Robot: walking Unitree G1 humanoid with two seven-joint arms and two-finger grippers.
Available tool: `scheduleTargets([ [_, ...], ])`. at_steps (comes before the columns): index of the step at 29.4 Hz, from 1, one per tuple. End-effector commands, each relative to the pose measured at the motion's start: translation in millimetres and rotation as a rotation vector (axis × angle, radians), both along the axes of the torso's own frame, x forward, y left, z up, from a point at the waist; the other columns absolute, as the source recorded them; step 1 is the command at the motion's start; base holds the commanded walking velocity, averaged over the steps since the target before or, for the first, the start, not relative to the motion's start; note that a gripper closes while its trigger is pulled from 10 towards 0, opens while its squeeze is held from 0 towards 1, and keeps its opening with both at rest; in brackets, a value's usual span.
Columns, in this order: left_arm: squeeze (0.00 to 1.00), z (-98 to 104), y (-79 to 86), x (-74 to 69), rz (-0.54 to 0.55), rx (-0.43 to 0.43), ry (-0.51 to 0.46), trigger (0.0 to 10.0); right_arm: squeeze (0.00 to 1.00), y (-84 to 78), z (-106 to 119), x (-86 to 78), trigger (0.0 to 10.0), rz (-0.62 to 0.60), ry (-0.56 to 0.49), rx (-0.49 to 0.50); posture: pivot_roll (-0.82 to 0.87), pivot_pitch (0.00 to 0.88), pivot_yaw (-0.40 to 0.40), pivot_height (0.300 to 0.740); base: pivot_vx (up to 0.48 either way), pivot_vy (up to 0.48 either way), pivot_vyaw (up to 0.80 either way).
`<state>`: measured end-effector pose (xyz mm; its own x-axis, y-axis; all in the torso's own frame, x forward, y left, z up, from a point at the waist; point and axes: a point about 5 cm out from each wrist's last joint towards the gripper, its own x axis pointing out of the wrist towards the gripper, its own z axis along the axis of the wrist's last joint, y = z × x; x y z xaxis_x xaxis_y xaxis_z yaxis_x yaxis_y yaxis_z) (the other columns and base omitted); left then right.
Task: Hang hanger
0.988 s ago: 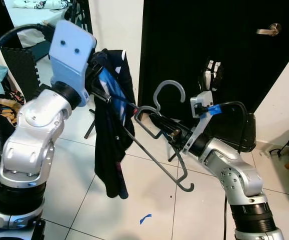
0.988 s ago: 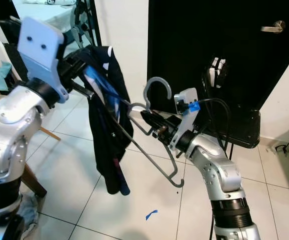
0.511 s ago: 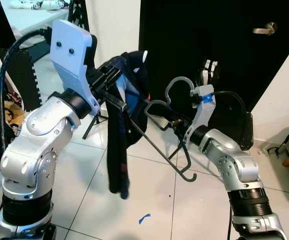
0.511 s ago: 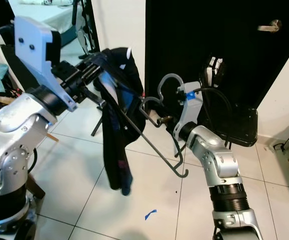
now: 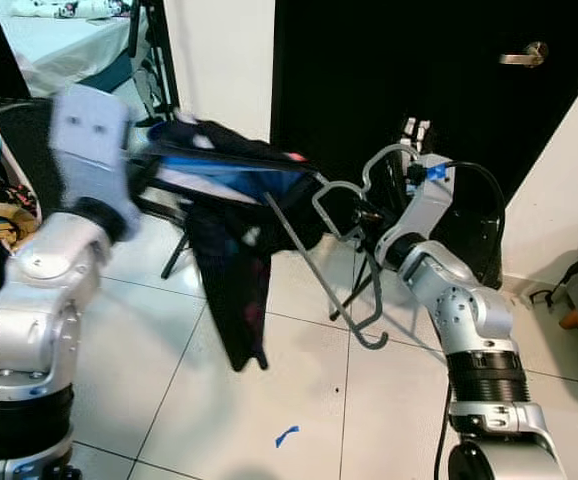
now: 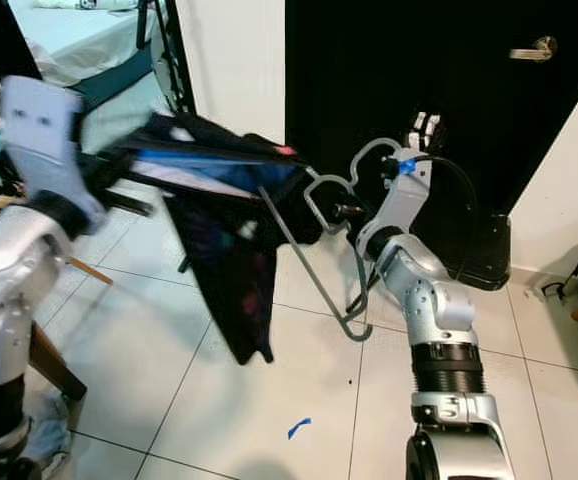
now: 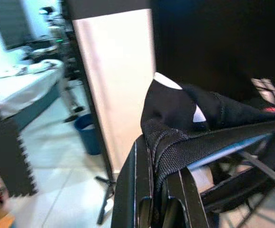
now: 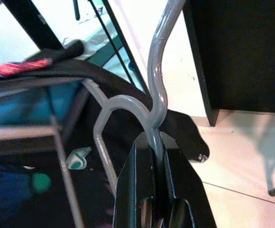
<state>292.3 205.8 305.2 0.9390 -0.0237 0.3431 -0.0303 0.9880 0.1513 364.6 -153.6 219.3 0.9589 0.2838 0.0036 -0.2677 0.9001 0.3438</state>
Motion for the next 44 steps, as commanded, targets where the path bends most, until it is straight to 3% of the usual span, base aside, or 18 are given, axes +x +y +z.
scheduleTargets([
  [1, 0.0, 5.0, 24.1, -7.5, 0.125, -0.047, -0.04, 10.0, 0.0, -30.8, -12.9, 1.2, 10.0, -0.181, 0.079, -0.023, -0.04, 0.092, -0.022, 0.74, 0.0, 0.0, 0.0],
  [2, 0.0, 5.3, 15.2, -8.0, 0.054, -0.076, -0.054, 10.0, 0.0, -31.2, -12.9, 1.5, 10.0, -0.192, 0.08, -0.018, -0.04, 0.092, -0.026, 0.74, 0.0, 0.0, 0.0],
  [4, 0.0, 5.3, 15.2, -8.0, 0.054, -0.076, -0.054, 10.0, 0.0, -31.2, -12.9, 1.5, 10.0, -0.192, 0.08, -0.018, -0.04, 0.092, -0.026, 0.74, 0.0, 0.0, 0.0],
  [5, 0.0, 5.2, -2.7, -8.8, -0.061, -0.087, -0.067, 10.0, 0.0, -32.4, -13.1, 1.9, 10.0, -0.211, 0.082, -0.011, -0.03, 0.092, -0.027, 0.74, 0.0, 0.0, 0.0],
  [7, 0.0, 5.2, -2.7, -8.8, -0.061, -0.087, -0.067, 10.0, 0.0, -32.4, -13.1, 1.9, 10.0, -0.211, 0.082, -0.011, -0.03, 0.092, -0.027, 0.74, 0.0, 0.0, 0.0],
  [8, 0.0, 2.5, -27.0, -10.1, -0.204, -0.098, -0.067, 10.0, 0.0, -33.5, -12.3, 2.8, 10.0, -0.234, 0.08, 0.002, -0.03, 0.093, -0.03, 0.74, 0.0, 0.0, 0.0],
  [9, 0.0, 2.5, -27.0, -10.1, -0.204, -0.098, -0.067, 10.0, 0.0, -33.5, -12.3, 2.8, 10.0, -0.234, 0.08, 0.002, -0.03, 0.093, -0.03, 0.74, 0.0, 0.0, 0.0],
  [11, 0.0, -7.4, -76.1, -13.4, -0.457, -0.163, -0.042, 10.0, 0.0, -35.5, -8.9, 4.8, 10.0, -0.279, 0.07, 0.03, -0.03, 0.093, -0.032, 0.74, 0.0, 0.0, 0.0],
  [12, 0.0, -7.4, -76.1, -13.4, -0.457, -0.163, -0.042, 10.0, 0.0, -35.5, -8.9, 4.8, 10.0, -0.279, 0.07, 0.03, -0.03, 0.093, -0.032, 0.74, 0.0, 0.0, 0.0],
  [14, 0.0, -18.9, -103.6, -12.2, -0.567, -0.212, 0.001, 10.0, 0.0, -35.6, -5.7, 6.7, 10.0, -0.309, 0.066, 0.054, -0.03, 0.093, -0.031, 0.74, 0.0, 0.0, 0.0],
  [15, 0.0, -18.9, -103.6, -12.2, -0.567, -0.212, 0.001, 10.0, 0.0, -35.6, -5.7, 6.7, 10.0, -0.309, 0.066, 0.054, -0.03, 0.093, -0.031, 0.74, 0.0, 0.0, 0.0],
  [17, 0.0, -39.4, -130.0, -4.6, -0.641, -0.275, 0.092, 10.0, 0.0, -30.9, -0.5, 9.0, 10.0, -0.314, 0.043, 0.079, -0.03, 0.092, -0.03, 0.74, 0.0, 0.0, 0.0],
  [20, 0.0, -56.9, -155.5, -1.3, -0.711, -0.329, 0.177, 10.0, 0.0, -22.1, 6.1, 10.3, 10.0, -0.294, -0.004, 0.054, -0.03, 0.092, -0.029, 0.74, 0.0, 0.0, 0.0],
  [26, 0.0, -62.0, -173.4, -4.8, -0.808, -0.426, 0.223, 10.0, 0.0, -9.0, 12.7, 11.4, 10.0, -0.264, -0.062, 0.009, -0.04, 0.089, -0.021, 0.74, 0.0, 0.0, 0.0],
  [29, 0.0, -58.2, -180.9, -7.8, -0.889, -0.561, 0.23, 10.0, 0.0, 4.5, 14.7, 14.2, 10.0, -0.24, -0.08, -0.017, -0.04, 0.089, -0.023, 0.74, 0.0, 0.0, 0.0],
  [33, 0.0, -56.7, -181.5, -8.7, -0.906, -0.595, 0.225, 10.0, 0.0, 10.5, 15.5, 15.5, 10.0, -0.228, -0.088, -0.025, -0.04, 0.089, -0.024, 0.74, 0.0, 0.0, 0.0],
  [38, 0.0, -50.3, -180.8, -10.7, -0.964, -0.723, 0.189, 10.0, 0.0, 28.7, 18.9, 17.3, 10.0, -0.164, -0.136, -0.039, -0.03, 0.084, -0.033, 0.74, 0.0, 0.0, 0.0],
  [44, 0.03, -52.9, -183.2, -16.9, -1.03, -0.73, 0.19, 10.0, 0.0, 41.7, 27.7, 13.8, 10.0, -0.072, -0.218, 0.044, -0.03, 0.083, -0.03, 0.74, 0.0, 0.0, 0.0],
])
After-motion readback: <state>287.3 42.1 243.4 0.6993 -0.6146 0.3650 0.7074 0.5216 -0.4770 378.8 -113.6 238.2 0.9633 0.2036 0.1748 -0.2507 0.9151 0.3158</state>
